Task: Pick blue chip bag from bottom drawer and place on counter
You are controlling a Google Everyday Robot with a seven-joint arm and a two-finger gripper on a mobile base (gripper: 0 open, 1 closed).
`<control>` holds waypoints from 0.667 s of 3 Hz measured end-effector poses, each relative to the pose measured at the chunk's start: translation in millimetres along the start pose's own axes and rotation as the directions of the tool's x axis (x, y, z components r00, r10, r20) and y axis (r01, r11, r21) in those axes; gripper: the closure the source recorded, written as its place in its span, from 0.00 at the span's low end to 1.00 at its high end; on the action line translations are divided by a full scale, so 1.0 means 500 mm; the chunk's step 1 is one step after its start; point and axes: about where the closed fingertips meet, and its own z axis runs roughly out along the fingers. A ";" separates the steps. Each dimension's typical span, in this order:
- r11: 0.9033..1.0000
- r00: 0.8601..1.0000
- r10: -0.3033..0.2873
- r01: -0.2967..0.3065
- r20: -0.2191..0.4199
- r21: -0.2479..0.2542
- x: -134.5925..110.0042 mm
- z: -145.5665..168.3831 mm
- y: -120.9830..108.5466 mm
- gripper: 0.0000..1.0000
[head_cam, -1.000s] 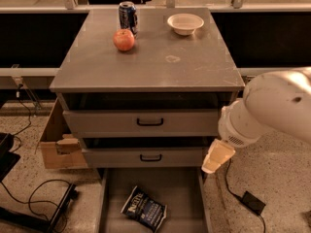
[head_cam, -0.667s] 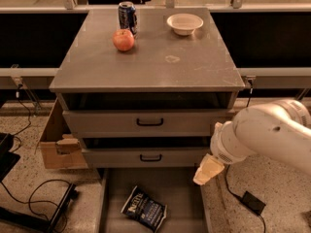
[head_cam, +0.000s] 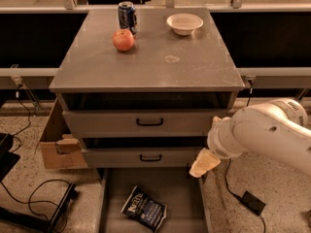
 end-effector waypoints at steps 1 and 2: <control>1.000 0.999 -0.015 0.015 -0.039 -0.007 0.001 0.064 0.026 0.00; 0.999 0.996 -0.034 0.034 -0.079 -0.009 0.024 0.147 0.064 0.00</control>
Offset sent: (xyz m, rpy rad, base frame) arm 0.0027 0.0280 -0.1487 -0.1298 0.0503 -0.0103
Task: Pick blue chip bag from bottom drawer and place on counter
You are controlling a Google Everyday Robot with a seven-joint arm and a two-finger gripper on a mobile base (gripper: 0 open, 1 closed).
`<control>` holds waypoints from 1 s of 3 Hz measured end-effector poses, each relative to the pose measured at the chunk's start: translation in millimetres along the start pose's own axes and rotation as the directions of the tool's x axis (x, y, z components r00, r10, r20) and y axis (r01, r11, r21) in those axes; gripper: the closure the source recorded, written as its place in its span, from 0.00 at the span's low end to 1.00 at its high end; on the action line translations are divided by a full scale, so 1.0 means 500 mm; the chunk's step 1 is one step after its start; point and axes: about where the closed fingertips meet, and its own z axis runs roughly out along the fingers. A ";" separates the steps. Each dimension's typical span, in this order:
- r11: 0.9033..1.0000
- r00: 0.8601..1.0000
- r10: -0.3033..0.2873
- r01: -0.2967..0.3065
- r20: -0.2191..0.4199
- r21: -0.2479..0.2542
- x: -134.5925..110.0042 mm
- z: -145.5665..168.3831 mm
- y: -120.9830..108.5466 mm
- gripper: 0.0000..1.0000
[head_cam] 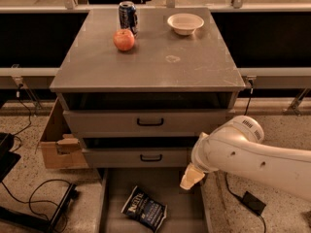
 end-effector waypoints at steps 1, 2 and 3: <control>1.000 0.999 -0.001 0.002 -0.047 0.012 0.030 0.088 0.021 0.00; 1.000 0.999 -0.001 0.002 -0.046 0.012 0.030 0.089 0.021 0.00; 0.999 1.000 0.009 -0.009 -0.017 -0.035 0.023 0.142 0.068 0.00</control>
Offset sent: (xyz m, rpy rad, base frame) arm 0.0001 0.0005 -0.0417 -0.0306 0.0208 -0.0029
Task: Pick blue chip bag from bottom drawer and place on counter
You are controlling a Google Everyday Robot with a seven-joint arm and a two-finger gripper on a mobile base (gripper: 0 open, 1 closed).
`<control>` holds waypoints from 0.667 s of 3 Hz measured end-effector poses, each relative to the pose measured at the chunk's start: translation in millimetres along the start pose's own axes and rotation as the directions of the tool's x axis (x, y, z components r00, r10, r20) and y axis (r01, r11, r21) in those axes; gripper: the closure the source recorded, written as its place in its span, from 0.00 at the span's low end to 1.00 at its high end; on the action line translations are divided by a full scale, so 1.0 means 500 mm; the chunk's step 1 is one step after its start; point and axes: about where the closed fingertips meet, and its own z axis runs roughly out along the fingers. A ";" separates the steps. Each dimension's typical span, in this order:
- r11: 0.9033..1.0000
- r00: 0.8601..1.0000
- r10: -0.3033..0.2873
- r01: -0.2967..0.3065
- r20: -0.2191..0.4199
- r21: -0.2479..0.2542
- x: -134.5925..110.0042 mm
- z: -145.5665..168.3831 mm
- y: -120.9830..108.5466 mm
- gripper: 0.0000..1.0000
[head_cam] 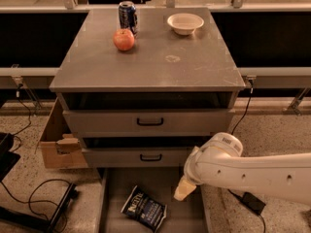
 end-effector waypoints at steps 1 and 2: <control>0.997 1.000 0.002 -0.001 0.023 -0.077 -0.014 0.096 0.078 0.00; 0.990 0.998 0.030 -0.022 0.051 -0.140 0.000 0.220 0.142 0.00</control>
Offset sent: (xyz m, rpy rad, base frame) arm -0.0266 0.0802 -0.1958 0.1900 0.1210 -0.0027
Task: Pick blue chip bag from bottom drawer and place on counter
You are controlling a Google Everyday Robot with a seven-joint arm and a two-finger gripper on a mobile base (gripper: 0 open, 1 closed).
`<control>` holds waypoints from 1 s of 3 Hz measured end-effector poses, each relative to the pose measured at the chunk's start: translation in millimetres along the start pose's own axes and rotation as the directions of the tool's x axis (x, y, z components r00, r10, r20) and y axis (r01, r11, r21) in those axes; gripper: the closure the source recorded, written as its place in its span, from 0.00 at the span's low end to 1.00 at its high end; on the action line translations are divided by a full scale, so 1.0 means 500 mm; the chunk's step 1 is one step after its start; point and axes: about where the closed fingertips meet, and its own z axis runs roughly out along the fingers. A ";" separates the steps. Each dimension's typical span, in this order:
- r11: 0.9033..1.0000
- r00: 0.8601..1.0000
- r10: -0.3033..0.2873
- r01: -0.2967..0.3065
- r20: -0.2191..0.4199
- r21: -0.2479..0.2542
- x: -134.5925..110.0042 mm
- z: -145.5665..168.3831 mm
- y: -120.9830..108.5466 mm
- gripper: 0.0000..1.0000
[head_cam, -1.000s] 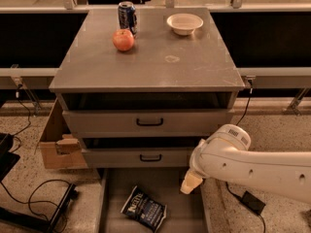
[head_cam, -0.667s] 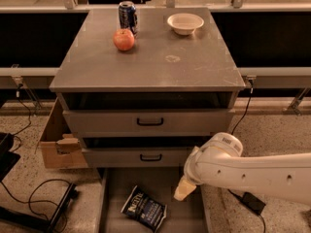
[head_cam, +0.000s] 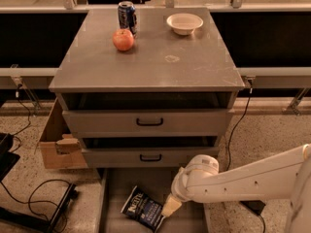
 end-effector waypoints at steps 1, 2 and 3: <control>1.000 1.000 0.001 -0.001 -0.009 -0.001 -0.001 0.003 -0.002 0.00; 0.999 1.000 0.010 -0.010 0.007 -0.040 0.008 0.059 0.009 0.00; 0.994 0.999 0.035 -0.032 0.031 -0.100 0.031 0.155 0.032 0.00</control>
Offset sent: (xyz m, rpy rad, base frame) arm 0.0002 0.0144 -0.0860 0.0832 0.1067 0.0145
